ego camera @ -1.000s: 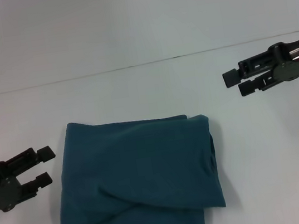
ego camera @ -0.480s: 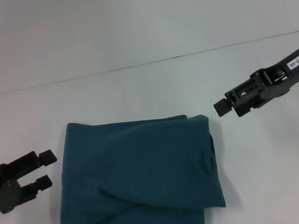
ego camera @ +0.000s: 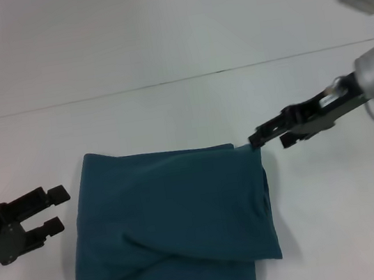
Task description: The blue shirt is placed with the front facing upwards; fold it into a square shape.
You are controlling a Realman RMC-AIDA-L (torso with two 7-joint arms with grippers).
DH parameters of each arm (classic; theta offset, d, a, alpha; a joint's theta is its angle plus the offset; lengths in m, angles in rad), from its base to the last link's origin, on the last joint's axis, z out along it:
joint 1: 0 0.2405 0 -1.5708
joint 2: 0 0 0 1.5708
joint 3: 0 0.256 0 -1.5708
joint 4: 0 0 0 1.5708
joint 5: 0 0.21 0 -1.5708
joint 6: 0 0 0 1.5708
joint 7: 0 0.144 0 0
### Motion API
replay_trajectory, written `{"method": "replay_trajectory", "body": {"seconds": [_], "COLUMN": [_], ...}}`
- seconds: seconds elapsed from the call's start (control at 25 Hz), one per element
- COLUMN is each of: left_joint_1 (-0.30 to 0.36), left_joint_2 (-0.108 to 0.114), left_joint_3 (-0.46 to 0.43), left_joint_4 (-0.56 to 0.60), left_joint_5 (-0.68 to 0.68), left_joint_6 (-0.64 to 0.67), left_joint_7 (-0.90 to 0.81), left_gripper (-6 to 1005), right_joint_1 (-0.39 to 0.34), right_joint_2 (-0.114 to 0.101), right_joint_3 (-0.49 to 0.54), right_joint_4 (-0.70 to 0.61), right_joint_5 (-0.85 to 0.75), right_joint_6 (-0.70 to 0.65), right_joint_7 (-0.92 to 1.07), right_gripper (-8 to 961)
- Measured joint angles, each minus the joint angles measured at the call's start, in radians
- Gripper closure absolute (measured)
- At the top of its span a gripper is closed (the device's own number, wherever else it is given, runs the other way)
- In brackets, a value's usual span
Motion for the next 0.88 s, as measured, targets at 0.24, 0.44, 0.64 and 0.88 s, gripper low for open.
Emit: {"method": "replay_trajectory", "body": {"seconds": [0.24, 0.44, 0.64, 0.88], "left_joint_1": [0.002, 0.006, 0.005, 0.000], "left_joint_2": [-0.002, -0.005, -0.007, -0.007], "left_joint_3": [-0.003, -0.009, -0.010, -0.009], "left_joint_4": [-0.002, -0.002, -0.003, -0.018], "left_joint_5": [-0.001, -0.002, -0.003, -0.003], "left_joint_6": [-0.010, -0.013, -0.021, -0.025], "left_joint_7": [0.002, 0.008, 0.009, 0.014], "left_gripper": [153, 154, 155, 153], "right_joint_1": [0.038, 0.039, 0.032, 0.027], "right_joint_2": [0.046, 0.060, 0.071, 0.104], "right_joint_3": [-0.029, -0.082, -0.084, -0.085], "right_joint_4": [0.048, 0.050, 0.051, 0.057], "right_joint_5": [-0.022, -0.073, -0.079, -0.081], "right_joint_6": [0.111, 0.162, 0.177, 0.250], "right_joint_7": [0.006, 0.068, 0.072, 0.066], "right_gripper": [117, 124, 132, 140]}}
